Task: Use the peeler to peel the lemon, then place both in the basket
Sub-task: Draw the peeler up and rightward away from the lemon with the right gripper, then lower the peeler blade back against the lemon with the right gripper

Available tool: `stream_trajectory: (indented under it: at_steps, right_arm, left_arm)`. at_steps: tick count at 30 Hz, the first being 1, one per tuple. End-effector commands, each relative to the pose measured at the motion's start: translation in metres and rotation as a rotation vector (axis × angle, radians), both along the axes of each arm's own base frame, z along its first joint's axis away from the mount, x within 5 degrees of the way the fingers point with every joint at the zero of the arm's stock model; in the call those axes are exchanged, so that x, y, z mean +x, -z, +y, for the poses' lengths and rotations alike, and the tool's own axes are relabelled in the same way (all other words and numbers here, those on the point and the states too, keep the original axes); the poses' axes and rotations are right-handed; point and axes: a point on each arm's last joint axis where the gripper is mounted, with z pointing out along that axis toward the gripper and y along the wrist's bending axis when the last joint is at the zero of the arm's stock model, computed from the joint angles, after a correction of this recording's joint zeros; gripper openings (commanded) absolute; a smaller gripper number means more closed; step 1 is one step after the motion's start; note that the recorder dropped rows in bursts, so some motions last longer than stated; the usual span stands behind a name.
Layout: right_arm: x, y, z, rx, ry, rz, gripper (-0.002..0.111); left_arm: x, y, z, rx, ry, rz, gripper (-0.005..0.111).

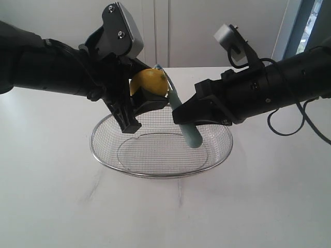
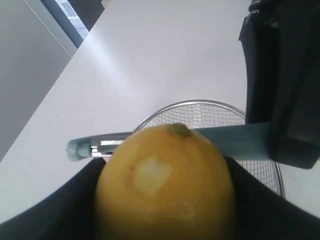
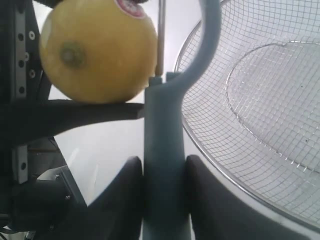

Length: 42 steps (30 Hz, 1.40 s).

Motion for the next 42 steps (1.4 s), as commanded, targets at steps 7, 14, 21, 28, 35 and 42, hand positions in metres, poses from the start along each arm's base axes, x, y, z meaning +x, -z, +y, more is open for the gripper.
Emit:
stream_trajectory:
  at_steps: [7, 14, 21, 28, 35, 42]
  right_arm:
    - [-0.006, -0.015, -0.008, 0.014, 0.015, -0.048, 0.000]
    - [-0.019, -0.038, -0.011, 0.021, 0.014, -0.133, 0.000]
    - [-0.034, -0.060, -0.020, -0.011, 0.045, -0.239, 0.000]
    - [-0.043, -0.073, -0.036, -0.163, 0.175, -0.338, 0.000]
    - [-0.034, -0.064, -0.046, -0.281, 0.270, -0.331, 0.000]
    - [-0.008, -0.016, -0.044, -0.341, 0.296, -0.199, 0.000]
  left_arm:
    - [-0.002, -0.001, 0.000, -0.021, 0.000, 0.023, 0.000]
    - [-0.002, -0.001, 0.000, -0.021, 0.000, 0.023, 0.000]
    - [-0.002, -0.001, 0.000, -0.021, 0.001, 0.024, 0.000]
    - [-0.002, -0.001, 0.000, -0.021, -0.001, 0.023, 0.000]
    - [-0.002, -0.001, 0.000, -0.021, -0.001, 0.023, 0.000]
    - [-0.002, -0.001, 0.000, -0.022, 0.002, 0.024, 0.000]
